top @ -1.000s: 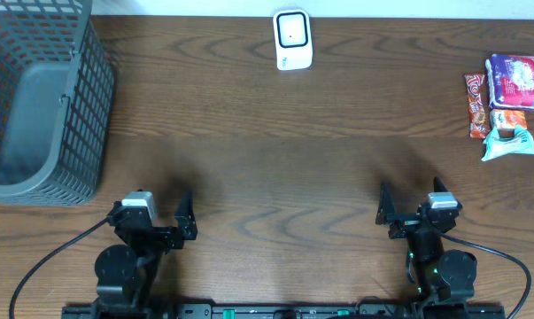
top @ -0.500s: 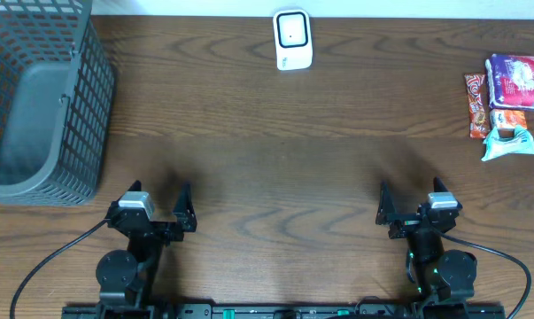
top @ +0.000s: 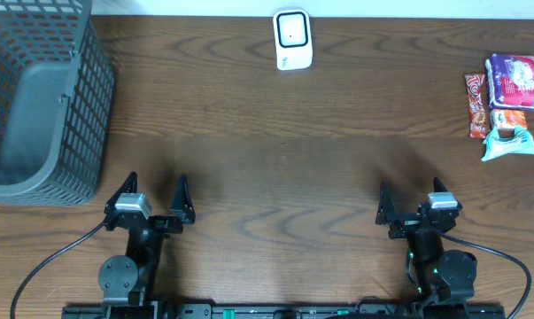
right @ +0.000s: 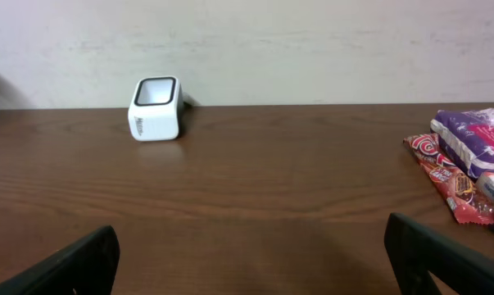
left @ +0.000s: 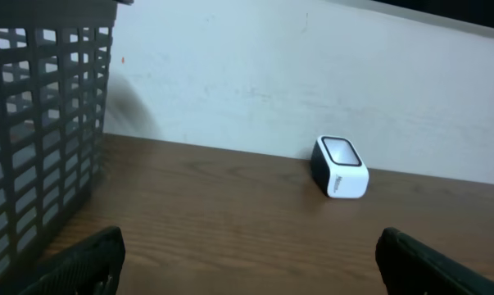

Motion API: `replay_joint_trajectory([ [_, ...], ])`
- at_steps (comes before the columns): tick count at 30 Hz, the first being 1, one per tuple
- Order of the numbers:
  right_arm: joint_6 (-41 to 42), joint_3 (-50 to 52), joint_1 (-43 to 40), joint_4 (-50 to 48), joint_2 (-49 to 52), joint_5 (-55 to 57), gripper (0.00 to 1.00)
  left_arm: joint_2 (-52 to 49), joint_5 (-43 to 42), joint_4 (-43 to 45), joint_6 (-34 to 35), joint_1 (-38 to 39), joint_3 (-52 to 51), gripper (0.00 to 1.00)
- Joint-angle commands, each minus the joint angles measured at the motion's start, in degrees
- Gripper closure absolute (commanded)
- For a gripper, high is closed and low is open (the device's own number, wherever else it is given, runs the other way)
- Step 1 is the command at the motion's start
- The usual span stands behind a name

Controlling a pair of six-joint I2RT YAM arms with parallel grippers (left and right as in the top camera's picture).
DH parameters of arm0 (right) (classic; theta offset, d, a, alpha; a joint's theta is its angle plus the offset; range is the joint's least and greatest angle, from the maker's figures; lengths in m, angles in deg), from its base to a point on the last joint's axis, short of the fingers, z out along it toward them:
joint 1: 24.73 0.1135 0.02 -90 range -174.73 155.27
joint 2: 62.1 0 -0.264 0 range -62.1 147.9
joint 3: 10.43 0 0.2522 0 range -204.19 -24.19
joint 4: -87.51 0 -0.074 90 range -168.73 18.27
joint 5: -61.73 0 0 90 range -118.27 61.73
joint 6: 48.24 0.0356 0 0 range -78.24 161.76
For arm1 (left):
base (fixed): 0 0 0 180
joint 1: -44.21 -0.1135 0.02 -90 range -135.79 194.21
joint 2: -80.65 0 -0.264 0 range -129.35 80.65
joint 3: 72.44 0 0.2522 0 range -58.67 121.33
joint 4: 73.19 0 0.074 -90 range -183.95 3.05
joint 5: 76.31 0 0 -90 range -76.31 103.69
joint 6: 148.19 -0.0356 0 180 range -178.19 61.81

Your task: Scan the item barcode

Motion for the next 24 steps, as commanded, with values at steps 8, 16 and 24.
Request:
replay_joint_trajectory([
  [8,-0.44,0.13,-0.13,0.22,-0.37,0.48,0.01,0.50,0.13,2.91,0.50,-1.42,-0.35,0.02],
  [16,-0.44,0.13,-0.13,0.24,-0.37,0.48,0.01,0.50,0.13,-2.97,0.48,-1.57,-0.35,0.02],
  [24,-0.44,0.13,-0.13,0.24,-0.37,0.48,0.01,0.50,0.15,-10.86,0.48,-1.57,-0.35,0.02],
])
